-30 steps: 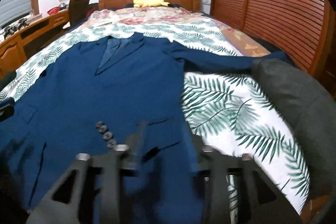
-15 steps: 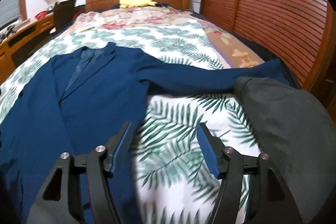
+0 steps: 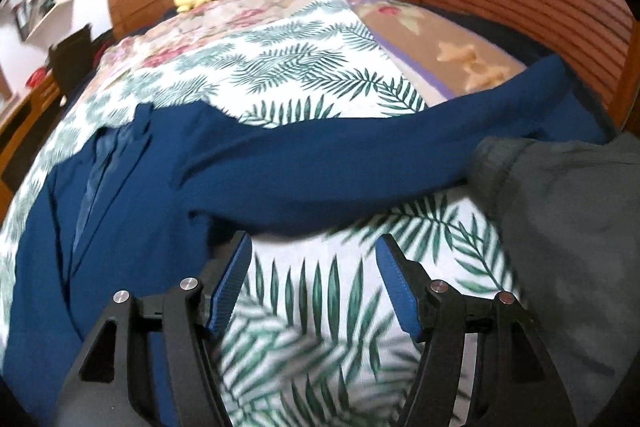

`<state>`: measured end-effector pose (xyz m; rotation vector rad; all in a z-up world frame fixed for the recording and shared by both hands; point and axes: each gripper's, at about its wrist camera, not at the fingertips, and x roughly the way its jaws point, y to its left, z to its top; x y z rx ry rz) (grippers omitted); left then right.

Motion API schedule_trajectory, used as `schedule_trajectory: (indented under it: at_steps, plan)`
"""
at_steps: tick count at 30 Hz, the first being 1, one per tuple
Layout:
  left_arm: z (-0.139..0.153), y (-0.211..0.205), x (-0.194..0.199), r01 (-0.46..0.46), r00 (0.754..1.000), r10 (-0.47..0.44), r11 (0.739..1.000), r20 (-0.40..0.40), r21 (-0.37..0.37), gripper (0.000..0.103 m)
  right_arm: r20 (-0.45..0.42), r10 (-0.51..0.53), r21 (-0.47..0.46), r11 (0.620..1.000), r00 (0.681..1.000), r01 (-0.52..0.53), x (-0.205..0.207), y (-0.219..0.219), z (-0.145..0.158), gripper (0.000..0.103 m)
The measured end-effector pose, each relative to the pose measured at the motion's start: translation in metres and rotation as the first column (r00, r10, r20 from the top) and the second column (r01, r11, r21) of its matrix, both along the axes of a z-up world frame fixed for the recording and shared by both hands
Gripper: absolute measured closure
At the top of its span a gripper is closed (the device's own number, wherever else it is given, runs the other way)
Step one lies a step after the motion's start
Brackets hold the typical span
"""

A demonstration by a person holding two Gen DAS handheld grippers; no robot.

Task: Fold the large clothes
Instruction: 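Close the right tool on the sleeve cuff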

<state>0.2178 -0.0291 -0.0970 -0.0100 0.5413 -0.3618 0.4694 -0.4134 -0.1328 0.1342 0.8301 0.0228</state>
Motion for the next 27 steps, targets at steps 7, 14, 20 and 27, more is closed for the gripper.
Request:
schedule_trajectory:
  at_steps: [7, 14, 20, 27]
  plan:
    - [0.001, 0.008, 0.002, -0.012, 1.000, 0.012, 1.000, -0.009, -0.021, 0.076, -0.048, -0.089, 0.091, 0.992, 0.995, 0.093, 0.030, -0.016, -0.015, 0.034]
    - [-0.001, 0.009, 0.004, -0.032, 0.999, 0.032, 0.999, -0.003, 0.007, 0.076, -0.090, -0.131, 0.139, 0.980, 0.987, 0.142, 0.044, -0.024, -0.030, 0.034]
    - [-0.003, 0.011, 0.005, -0.034, 0.999, 0.034, 0.999, -0.014, -0.002, 0.076, -0.087, -0.130, 0.109, 0.984, 0.988, 0.140, 0.059, -0.024, -0.031, 0.039]
    - [-0.004, 0.012, 0.005, -0.031, 0.999, 0.031, 1.000, -0.016, 0.002, 0.076, -0.046, -0.046, 0.027, 0.999, 0.998, 0.047, 0.060, -0.004, -0.012, 0.101]
